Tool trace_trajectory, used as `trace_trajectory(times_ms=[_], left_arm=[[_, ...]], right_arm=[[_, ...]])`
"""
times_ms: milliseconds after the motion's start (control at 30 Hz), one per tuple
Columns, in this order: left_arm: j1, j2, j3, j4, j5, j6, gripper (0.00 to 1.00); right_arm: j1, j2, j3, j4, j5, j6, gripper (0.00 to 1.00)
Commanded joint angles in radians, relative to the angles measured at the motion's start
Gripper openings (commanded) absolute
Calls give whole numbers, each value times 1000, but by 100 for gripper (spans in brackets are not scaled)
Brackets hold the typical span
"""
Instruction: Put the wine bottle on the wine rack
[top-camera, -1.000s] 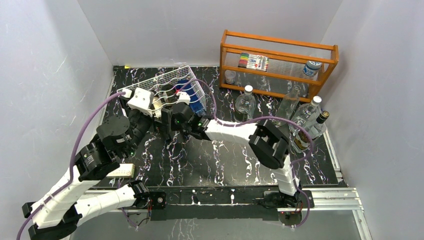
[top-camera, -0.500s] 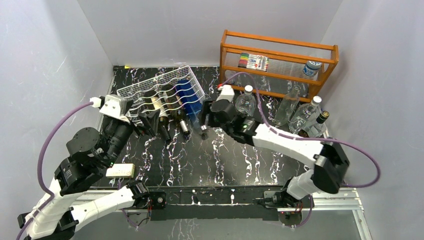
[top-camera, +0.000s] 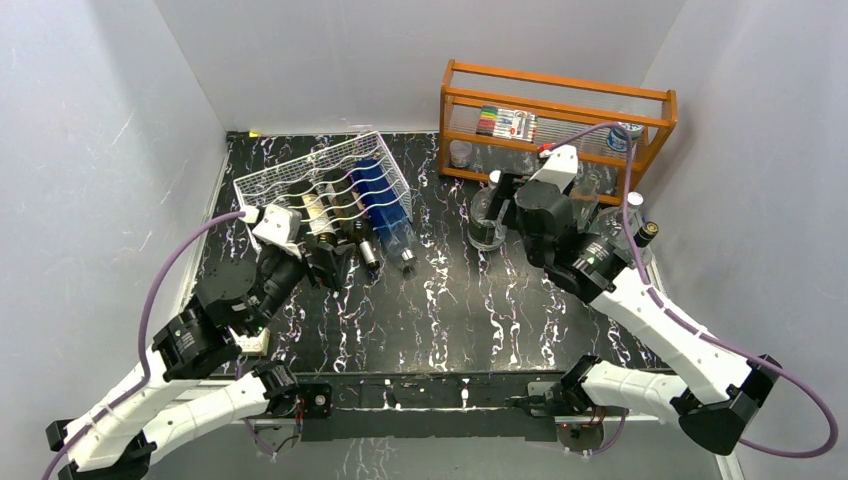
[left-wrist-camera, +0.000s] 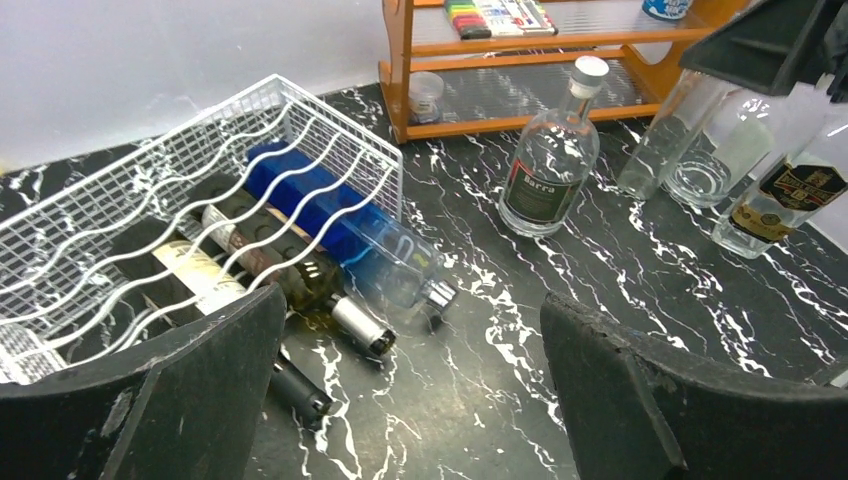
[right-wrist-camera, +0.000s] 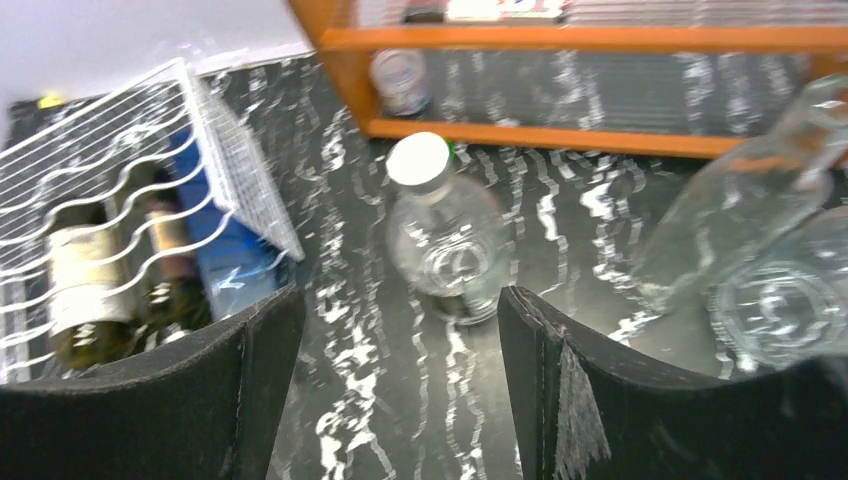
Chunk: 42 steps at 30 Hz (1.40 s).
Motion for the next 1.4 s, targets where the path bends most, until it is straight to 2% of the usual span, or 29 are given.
trace_trajectory(times_ms=[0,233,367,533,600,667,700,867,1033,1167,1367], left_arm=[[-3,8,-40,38,34,-90,98],[-2,17,-94,24,43,-170,98],[-2,72,-94,20,63,-165,98],[-3,125,-93,3,68,-155,98],[-3,127,-106,4,83,-156,98],[-2,125,-120,7,95,-153,98],[-2,126,-131,14,102,-153,98],[-2,132,-134,18,95,-155,98],[-2,129,-148,31,87,-160,98],[-2,129,-155,31,53,-169,98],[-2,120,-169,54,41,-170,98]], right_arm=[[-87,13,75,-81,84,-95,82],[-374,40,124,-117,-73,-151,84],[-583,129,135,-74,-182,-153,85],[-698,260,168,-34,-267,-184,85],[-703,296,179,-26,-236,-208,82],[-703,310,163,16,-195,-240,77],[-703,322,154,43,-195,-266,68],[-703,317,151,68,-247,-292,49],[-703,299,152,45,-256,-298,26],[-702,268,150,12,-274,-295,14],[-701,205,184,-73,-346,-263,2]])
